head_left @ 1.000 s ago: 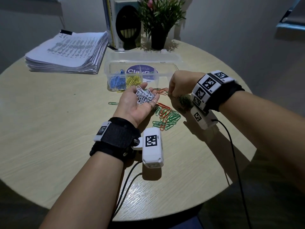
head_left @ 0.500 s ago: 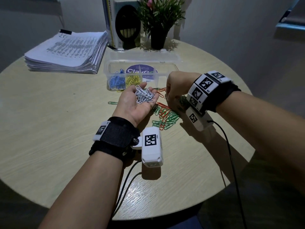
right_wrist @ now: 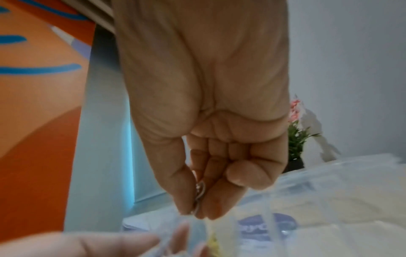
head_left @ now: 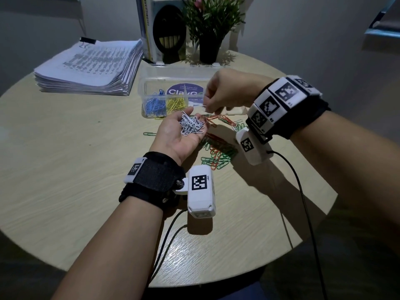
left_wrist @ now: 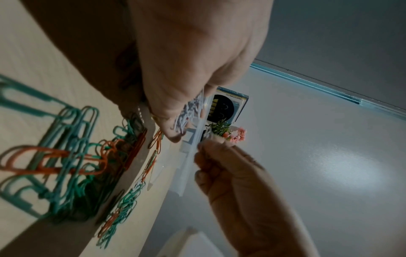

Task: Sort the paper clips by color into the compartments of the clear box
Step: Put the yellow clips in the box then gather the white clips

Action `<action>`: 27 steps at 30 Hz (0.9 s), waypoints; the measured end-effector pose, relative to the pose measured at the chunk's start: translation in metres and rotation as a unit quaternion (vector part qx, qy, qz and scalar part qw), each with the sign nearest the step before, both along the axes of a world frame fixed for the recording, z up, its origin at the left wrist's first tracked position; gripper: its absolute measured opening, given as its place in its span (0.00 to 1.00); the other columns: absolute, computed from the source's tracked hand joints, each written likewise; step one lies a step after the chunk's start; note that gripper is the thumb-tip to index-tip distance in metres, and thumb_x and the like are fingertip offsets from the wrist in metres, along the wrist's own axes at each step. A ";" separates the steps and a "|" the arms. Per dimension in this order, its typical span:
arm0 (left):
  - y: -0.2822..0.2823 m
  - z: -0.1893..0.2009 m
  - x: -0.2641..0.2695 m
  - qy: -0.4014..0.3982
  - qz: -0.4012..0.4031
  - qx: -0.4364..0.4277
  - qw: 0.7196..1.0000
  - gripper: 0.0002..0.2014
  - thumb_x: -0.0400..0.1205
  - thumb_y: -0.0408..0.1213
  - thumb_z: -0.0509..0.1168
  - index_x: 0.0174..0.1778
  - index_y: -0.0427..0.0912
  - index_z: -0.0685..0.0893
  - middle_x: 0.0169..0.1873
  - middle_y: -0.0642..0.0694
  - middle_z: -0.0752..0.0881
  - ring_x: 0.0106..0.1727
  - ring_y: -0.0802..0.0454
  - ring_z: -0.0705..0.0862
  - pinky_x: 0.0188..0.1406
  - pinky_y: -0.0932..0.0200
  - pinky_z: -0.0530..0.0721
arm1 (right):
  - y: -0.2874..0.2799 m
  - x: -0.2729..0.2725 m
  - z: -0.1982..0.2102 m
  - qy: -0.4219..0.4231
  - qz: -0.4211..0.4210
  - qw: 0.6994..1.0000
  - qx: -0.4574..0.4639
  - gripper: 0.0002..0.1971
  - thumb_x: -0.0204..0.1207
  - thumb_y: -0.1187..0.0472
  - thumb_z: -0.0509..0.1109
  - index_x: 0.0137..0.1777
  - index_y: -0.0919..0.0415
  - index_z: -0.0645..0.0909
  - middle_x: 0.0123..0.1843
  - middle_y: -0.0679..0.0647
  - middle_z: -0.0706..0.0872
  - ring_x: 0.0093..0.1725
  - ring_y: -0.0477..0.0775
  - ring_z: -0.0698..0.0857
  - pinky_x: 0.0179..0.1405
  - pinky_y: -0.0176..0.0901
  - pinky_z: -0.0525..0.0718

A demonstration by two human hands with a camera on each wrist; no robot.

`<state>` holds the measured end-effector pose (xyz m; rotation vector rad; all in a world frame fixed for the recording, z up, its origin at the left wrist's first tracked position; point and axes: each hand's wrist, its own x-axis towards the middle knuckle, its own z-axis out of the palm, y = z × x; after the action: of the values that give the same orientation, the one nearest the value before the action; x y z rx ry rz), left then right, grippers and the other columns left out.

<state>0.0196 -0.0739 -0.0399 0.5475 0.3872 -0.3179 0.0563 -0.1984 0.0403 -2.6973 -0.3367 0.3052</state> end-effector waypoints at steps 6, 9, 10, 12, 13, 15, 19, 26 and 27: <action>0.001 -0.002 0.002 -0.008 0.002 0.011 1.000 0.12 0.85 0.31 0.51 0.51 0.29 0.78 0.46 0.31 0.82 0.44 0.42 0.80 0.62 0.48 0.78 | 0.027 -0.013 0.005 0.027 0.054 0.996 0.061 0.08 0.71 0.64 0.77 0.48 0.67 0.88 0.40 0.59 0.91 0.41 0.55 0.91 0.42 0.42 0.90; 0.001 -0.003 0.003 -0.012 0.001 0.015 1.000 0.14 0.87 0.33 0.50 0.50 0.30 0.79 0.47 0.31 0.83 0.47 0.41 0.81 0.65 0.47 0.76 | 0.025 -0.016 0.004 0.053 0.043 0.992 0.104 0.07 0.73 0.67 0.75 0.49 0.70 0.87 0.42 0.64 0.91 0.44 0.59 0.92 0.47 0.49 0.91; 0.001 -0.003 0.003 -0.013 -0.001 0.013 1.000 0.14 0.87 0.33 0.50 0.50 0.31 0.79 0.47 0.31 0.83 0.47 0.41 0.81 0.64 0.47 0.76 | 0.023 -0.016 0.005 0.062 0.032 0.990 0.119 0.06 0.74 0.69 0.74 0.49 0.70 0.87 0.41 0.63 0.90 0.41 0.57 0.92 0.46 0.47 0.91; 0.001 -0.003 0.002 -0.006 -0.004 -0.003 1.000 0.12 0.87 0.32 0.51 0.50 0.33 0.79 0.48 0.32 0.81 0.45 0.43 0.80 0.58 0.47 0.80 | 0.014 -0.014 0.009 0.057 0.009 0.991 0.119 0.05 0.75 0.70 0.72 0.48 0.70 0.85 0.39 0.61 0.89 0.36 0.52 0.90 0.41 0.41 0.91; 0.002 -0.003 0.003 -0.002 -0.001 -0.009 1.000 0.11 0.86 0.32 0.52 0.50 0.33 0.79 0.46 0.33 0.79 0.45 0.43 0.79 0.55 0.47 0.80 | 0.009 -0.012 0.009 0.044 -0.002 0.994 0.101 0.04 0.76 0.69 0.72 0.48 0.69 0.85 0.40 0.61 0.90 0.35 0.51 0.89 0.40 0.40 0.90; 0.001 -0.005 0.004 0.002 0.003 -0.011 1.000 0.13 0.87 0.32 0.51 0.47 0.33 0.80 0.43 0.35 0.78 0.45 0.43 0.79 0.57 0.45 0.77 | -0.005 -0.004 0.006 0.018 -0.028 0.999 0.038 0.03 0.75 0.69 0.72 0.46 0.68 0.86 0.41 0.63 0.90 0.36 0.53 0.89 0.42 0.44 0.90; 0.001 -0.005 0.004 0.004 -0.002 -0.012 1.000 0.13 0.88 0.33 0.51 0.47 0.33 0.80 0.43 0.36 0.79 0.47 0.42 0.79 0.59 0.44 0.76 | -0.031 0.006 -0.012 0.001 -0.084 0.989 -0.123 0.06 0.70 0.69 0.74 0.46 0.68 0.90 0.42 0.63 0.92 0.34 0.54 0.86 0.50 0.53 0.90; 0.000 -0.006 0.004 0.005 0.000 -0.013 1.000 0.13 0.88 0.33 0.52 0.49 0.33 0.81 0.43 0.35 0.79 0.48 0.42 0.80 0.57 0.44 0.77 | -0.037 0.006 -0.036 0.027 -0.098 0.977 -0.188 0.17 0.68 0.58 0.80 0.50 0.71 0.87 0.44 0.63 0.89 0.38 0.58 0.83 0.36 0.47 0.82; 0.000 -0.006 0.004 0.005 0.000 -0.013 1.000 0.13 0.88 0.33 0.52 0.49 0.33 0.81 0.43 0.35 0.79 0.48 0.42 0.80 0.57 0.44 0.77 | -0.037 0.007 -0.039 0.026 -0.099 0.977 -0.189 0.17 0.67 0.57 0.80 0.49 0.70 0.87 0.42 0.62 0.88 0.39 0.58 0.83 0.34 0.44 0.80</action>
<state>0.0237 -0.0739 -0.0458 0.5197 0.3913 -0.3247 0.0632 -0.2351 0.0018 -3.0575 0.0109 0.4145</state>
